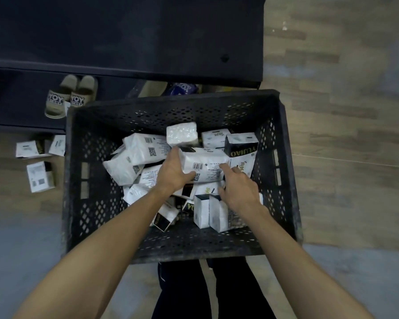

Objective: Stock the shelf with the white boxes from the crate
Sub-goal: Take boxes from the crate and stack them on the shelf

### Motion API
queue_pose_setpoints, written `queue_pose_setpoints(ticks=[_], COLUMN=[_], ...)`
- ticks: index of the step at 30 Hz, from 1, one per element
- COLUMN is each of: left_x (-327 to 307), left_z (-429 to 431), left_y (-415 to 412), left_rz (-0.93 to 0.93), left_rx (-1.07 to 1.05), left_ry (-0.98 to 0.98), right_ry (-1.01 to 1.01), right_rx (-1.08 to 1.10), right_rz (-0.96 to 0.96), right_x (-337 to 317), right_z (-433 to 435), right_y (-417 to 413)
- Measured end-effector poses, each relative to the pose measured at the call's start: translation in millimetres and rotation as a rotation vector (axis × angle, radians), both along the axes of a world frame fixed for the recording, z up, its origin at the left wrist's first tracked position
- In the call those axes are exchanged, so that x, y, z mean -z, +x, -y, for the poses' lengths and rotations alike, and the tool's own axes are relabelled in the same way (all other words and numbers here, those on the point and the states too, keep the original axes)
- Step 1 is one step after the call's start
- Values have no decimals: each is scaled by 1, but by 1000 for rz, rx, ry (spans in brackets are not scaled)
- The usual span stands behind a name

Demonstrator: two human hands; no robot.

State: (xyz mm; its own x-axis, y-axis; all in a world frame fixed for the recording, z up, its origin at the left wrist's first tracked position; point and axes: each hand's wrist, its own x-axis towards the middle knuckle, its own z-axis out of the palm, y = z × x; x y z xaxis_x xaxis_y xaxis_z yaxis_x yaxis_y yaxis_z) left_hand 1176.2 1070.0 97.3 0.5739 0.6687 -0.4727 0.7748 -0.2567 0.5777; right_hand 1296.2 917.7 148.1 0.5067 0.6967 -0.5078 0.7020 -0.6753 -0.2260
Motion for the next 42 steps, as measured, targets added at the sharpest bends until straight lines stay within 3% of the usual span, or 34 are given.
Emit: queue_pose_setpoints(ticks=[4,9,14,16,19,23,27,30,37,42], left_x=[1,-11,-12,-13,-11,-5,-2,-9,-71,-128], left_z=[-1,-2,-2,3,14,14,7,1,-32,-40], left_y=[-3,-30,-66,-73,-70,-59,-58,-61,-63,-64], left_rz=[-11,104,22,41,91,16,-121,-116,-182,-265], left_rx=[57,389,625,594,368,78,134,80,112,169], left_ry=[59,398,245,203,152,-96,-184,-236,-346,-248], right_ry=[-8,1,-86,-82,-38,-34,-21,67,202,386], right_rx=[9,10,-17,4,46,103,106,88,-98,-91], right_rz=[0,-50,-233,-295,-352,-451,-469,-389,-254,-194], right_x=[2,2,14,19,23,31,27,17,-40,-86], right_z=[-2,-13,-17,-16,-19,-24,-24,-28,-45,-36], right_y=[4,7,-3,-7,-5,6,6,3,2,-17])
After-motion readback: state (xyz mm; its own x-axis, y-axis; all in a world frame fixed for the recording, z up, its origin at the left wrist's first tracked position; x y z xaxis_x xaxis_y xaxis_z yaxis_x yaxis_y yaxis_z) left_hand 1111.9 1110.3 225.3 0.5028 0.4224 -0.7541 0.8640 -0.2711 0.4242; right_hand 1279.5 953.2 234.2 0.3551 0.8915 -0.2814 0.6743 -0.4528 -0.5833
